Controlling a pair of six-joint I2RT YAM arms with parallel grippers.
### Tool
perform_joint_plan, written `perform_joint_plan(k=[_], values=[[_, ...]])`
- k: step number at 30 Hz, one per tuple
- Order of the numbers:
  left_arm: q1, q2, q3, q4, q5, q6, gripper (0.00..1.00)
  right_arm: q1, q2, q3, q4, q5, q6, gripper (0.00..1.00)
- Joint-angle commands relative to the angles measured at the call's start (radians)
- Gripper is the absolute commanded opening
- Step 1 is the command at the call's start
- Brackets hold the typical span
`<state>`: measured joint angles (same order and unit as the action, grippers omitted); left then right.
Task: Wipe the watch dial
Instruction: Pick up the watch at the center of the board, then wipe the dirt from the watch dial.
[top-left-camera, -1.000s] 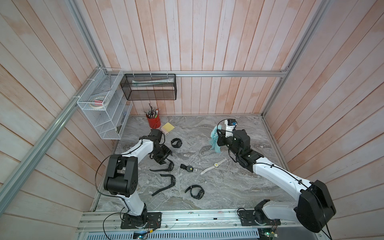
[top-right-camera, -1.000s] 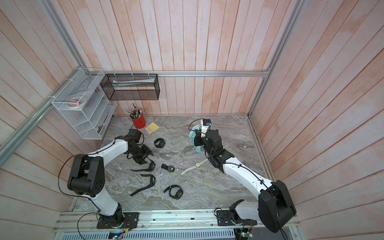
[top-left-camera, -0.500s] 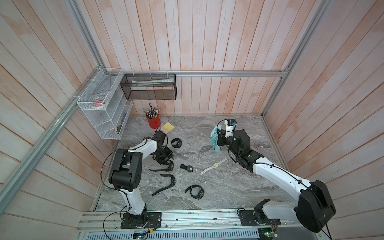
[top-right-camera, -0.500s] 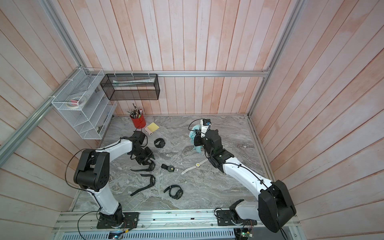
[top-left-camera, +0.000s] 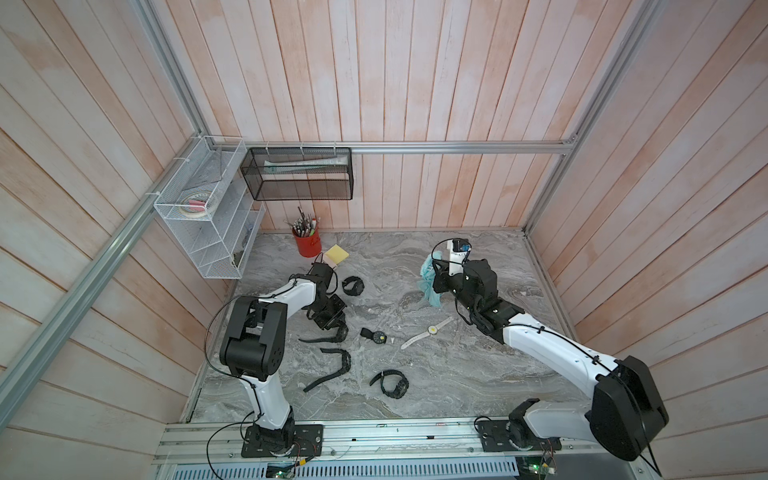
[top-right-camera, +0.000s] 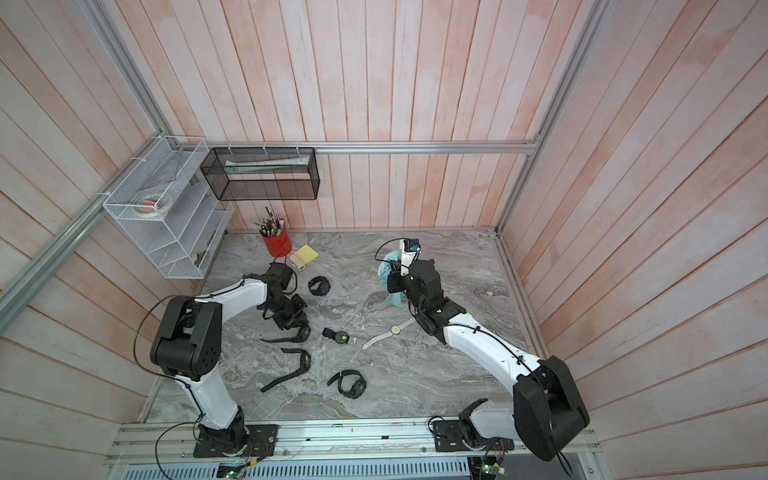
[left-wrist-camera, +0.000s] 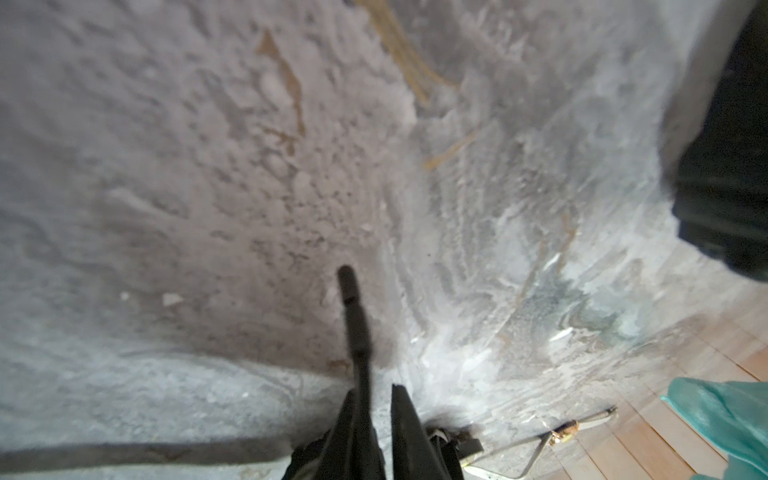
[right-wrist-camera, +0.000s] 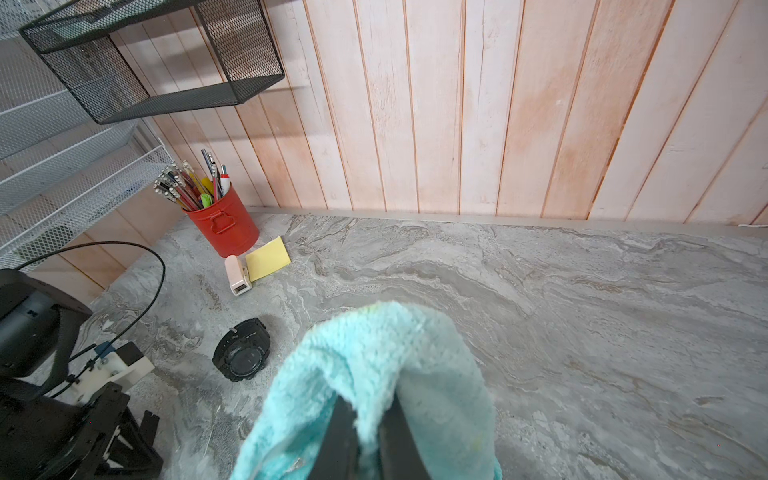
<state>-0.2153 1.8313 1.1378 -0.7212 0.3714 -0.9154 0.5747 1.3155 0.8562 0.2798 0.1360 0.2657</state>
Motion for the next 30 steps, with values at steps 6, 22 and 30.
perform_joint_plan(k=[6, 22, 30], values=[[0.006, -0.047, 0.039, 0.025, 0.052, 0.026, 0.1, 0.011, 0.025, 0.029, 0.015, -0.011, 0.003, 0.0], [0.05, -0.272, 0.014, 0.39, 0.325, -0.202, 0.05, 0.182, 0.126, 0.108, 0.128, -0.254, -0.138, 0.0], [0.053, -0.308, 0.027, 0.487, 0.361, -0.217, 0.05, 0.258, 0.183, 0.157, 0.148, -0.347, -0.181, 0.0]])
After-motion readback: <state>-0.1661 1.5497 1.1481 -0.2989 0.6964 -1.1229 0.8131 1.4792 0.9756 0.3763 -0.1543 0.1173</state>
